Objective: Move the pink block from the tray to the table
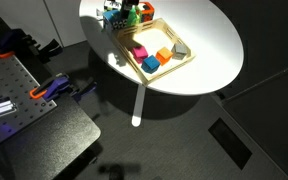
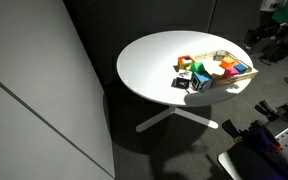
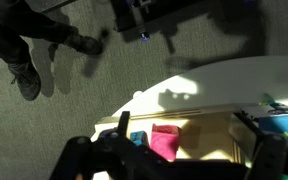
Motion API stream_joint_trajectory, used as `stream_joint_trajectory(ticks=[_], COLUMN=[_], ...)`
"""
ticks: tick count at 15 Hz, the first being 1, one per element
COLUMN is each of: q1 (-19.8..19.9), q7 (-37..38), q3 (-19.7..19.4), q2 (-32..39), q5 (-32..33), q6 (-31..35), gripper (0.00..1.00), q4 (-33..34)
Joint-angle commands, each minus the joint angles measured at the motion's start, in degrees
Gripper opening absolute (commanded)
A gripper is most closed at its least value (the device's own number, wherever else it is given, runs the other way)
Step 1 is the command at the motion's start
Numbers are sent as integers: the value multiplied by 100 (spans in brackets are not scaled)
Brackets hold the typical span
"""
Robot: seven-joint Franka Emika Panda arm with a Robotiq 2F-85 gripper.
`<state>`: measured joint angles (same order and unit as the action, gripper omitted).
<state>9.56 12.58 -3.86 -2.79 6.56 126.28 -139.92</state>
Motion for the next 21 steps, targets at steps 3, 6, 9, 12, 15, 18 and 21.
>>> stream_joint_trajectory(ticks=[3, 6, 9, 12, 15, 18, 21], q1=[-60, -76, -85, -87, -85, -78, -76], q7=[-35, 93, -5, -5, 38, 62, 50], q3=[-207, -243, -251, -253, -258, -280, -322], q2=[402, 364, 365, 365, 459, 793, 1215], q5=[-15, 51, -2, -2, 13, -23, -107], q6=[52, 48, 64, 64, 93, 136, 298], gripper=[100, 100, 100, 100, 100, 100, 100], q4=[447, 489, 405, 413, 461, 635, 832])
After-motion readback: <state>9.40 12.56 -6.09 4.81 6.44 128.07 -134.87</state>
